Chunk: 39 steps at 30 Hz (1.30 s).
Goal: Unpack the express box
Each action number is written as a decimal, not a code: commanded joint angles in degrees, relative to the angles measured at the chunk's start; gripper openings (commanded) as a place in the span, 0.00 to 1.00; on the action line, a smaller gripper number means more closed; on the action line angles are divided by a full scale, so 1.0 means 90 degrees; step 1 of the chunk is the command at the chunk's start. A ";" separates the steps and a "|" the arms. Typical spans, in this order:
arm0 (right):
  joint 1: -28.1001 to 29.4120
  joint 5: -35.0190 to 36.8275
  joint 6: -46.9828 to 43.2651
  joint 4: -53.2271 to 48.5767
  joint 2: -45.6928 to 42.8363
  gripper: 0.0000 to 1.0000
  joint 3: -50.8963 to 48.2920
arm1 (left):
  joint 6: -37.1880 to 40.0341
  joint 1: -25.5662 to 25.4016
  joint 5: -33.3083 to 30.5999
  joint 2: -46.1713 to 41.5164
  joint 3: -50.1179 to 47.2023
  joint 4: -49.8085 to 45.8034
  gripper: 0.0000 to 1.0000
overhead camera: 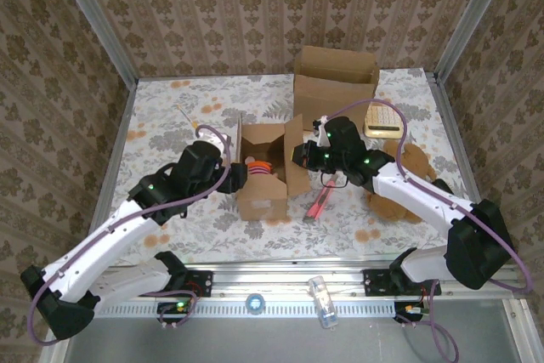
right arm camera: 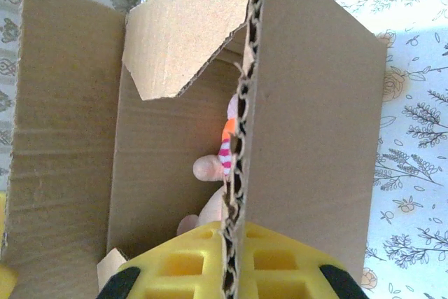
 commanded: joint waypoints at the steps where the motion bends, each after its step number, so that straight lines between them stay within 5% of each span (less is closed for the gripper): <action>1: -0.0024 -0.0152 -0.0414 -0.0292 0.0066 0.00 0.0219 | 0.0528 0.0096 0.0212 -0.0053 0.0457 0.0016 1.00; 9: -0.0024 -0.0175 -0.0484 -0.0400 0.0067 0.00 0.0202 | 0.2450 0.0116 0.0643 0.0977 0.2166 -0.0085 1.00; 11: -0.0026 -0.0174 -0.0496 -0.0440 0.0066 0.00 0.0192 | 0.3070 0.0084 0.0740 0.1335 0.2482 -0.0085 0.93; 21: -0.0043 -0.0159 -0.0555 -0.0546 0.0010 0.00 0.0193 | 0.5720 -0.0888 -0.0551 0.2471 0.2389 0.0666 0.81; 39: -0.0062 -0.0235 -0.0535 -0.0478 0.0015 0.00 0.0144 | 0.6537 -0.0986 -0.1997 0.3638 0.1400 0.1450 0.79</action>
